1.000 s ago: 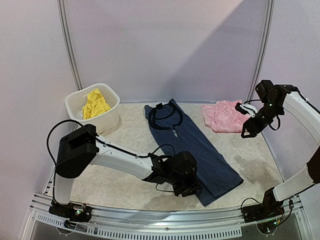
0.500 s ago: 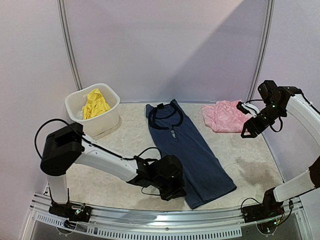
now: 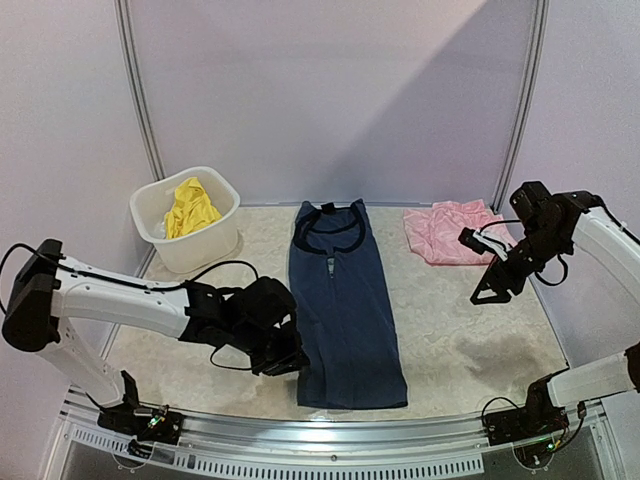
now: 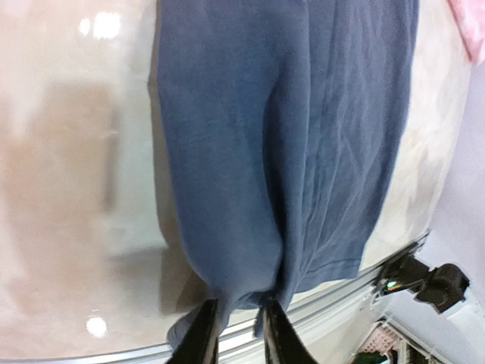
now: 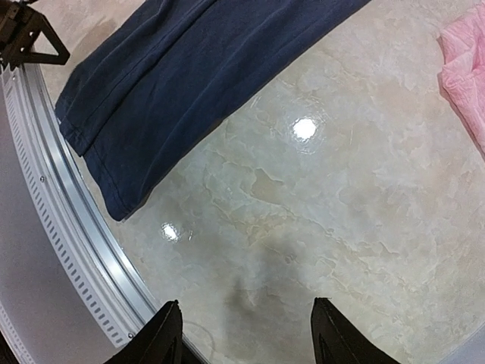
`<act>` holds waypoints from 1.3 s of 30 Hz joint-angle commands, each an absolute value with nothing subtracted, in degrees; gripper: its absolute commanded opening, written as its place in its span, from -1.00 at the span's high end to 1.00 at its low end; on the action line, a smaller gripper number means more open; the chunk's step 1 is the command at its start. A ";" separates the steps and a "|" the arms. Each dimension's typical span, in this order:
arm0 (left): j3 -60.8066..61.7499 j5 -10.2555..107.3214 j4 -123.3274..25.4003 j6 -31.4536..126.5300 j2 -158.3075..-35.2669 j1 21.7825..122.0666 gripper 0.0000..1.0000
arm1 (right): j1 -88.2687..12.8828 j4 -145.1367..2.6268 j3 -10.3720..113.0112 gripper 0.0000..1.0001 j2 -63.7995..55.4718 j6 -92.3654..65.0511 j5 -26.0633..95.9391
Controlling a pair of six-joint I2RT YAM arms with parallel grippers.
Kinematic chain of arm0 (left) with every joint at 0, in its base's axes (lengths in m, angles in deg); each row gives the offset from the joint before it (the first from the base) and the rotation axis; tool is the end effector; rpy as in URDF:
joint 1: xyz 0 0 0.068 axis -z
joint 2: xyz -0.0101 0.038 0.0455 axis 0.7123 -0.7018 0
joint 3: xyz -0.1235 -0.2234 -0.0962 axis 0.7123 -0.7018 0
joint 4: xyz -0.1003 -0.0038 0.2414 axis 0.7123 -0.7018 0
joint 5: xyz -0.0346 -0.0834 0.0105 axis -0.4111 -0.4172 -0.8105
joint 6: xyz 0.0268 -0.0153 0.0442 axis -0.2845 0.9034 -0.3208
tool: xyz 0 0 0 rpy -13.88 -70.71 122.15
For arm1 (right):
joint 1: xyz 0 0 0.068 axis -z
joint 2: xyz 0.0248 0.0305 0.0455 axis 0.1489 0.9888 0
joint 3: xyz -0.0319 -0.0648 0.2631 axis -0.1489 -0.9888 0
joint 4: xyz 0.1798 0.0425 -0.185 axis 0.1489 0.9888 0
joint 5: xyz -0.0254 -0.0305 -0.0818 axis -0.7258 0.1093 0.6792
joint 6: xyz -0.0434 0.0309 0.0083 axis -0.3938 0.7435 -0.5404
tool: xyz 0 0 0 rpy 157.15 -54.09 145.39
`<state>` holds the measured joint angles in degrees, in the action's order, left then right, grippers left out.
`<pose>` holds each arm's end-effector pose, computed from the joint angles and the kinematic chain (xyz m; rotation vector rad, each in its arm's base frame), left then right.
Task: Fold and stack the mixed laundry pile
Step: Pick up the rectangle-folded tank top from the center of the board.
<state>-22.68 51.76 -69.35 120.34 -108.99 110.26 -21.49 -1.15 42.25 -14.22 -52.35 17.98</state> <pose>0.1237 -0.2709 0.1797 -0.4617 2.9069 -0.8781 0.2016 0.0614 0.3011 -1.1281 2.5302 0.5363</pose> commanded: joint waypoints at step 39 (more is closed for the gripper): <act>-28.93 46.72 -61.77 127.46 -116.62 115.73 0.18 | -42.40 -10.22 40.78 -0.31 14.53 -31.75 4.97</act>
